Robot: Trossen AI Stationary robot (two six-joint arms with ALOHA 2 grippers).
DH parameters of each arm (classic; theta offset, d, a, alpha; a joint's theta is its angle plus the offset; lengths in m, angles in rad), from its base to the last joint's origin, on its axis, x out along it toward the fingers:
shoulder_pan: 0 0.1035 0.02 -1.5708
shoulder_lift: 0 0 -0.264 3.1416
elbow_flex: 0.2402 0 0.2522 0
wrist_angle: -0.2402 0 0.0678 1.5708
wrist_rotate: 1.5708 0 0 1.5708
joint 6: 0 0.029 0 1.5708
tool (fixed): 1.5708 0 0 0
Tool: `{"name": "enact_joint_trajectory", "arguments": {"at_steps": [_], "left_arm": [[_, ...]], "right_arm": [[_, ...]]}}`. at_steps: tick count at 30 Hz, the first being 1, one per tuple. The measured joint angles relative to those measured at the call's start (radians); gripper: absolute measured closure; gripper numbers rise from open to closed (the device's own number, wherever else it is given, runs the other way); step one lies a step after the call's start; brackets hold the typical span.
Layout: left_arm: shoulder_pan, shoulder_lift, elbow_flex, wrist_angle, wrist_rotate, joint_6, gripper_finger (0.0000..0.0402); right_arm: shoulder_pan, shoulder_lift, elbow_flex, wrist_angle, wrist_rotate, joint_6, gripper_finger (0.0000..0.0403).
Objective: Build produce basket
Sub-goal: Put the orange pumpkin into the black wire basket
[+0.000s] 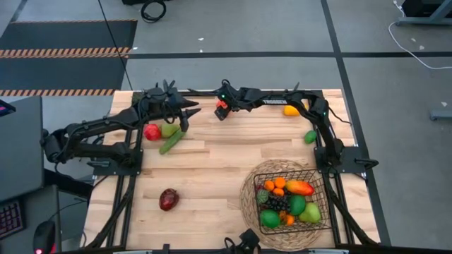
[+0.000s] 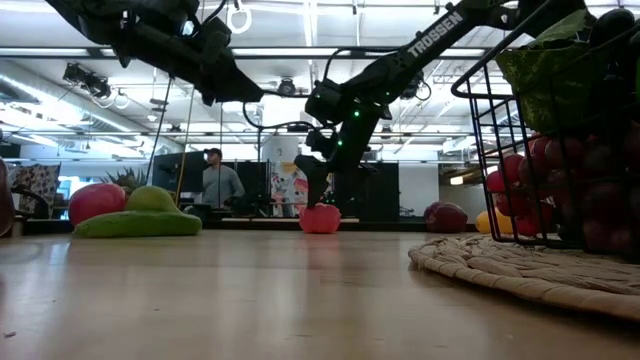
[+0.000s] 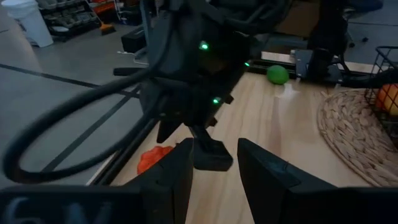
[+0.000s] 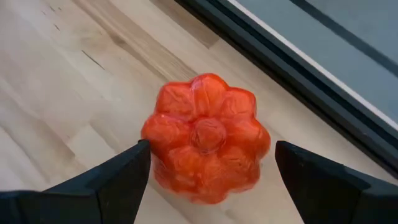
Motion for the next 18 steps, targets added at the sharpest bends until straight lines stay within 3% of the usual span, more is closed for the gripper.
{"name": "enact_joint_trajectory", "arguments": {"at_steps": [14,18], "left_arm": [[-0.041,0.0,0.0,0.013,0.0,-0.014,0.0269],[-0.041,0.0,0.0,0.013,0.0,-0.018,0.0269]], "right_arm": [[-0.011,0.0,0.0,0.02,-0.02,-0.015,0.0055],[-0.024,0.0,-0.024,0.054,-0.077,-0.026,0.0055]]}}
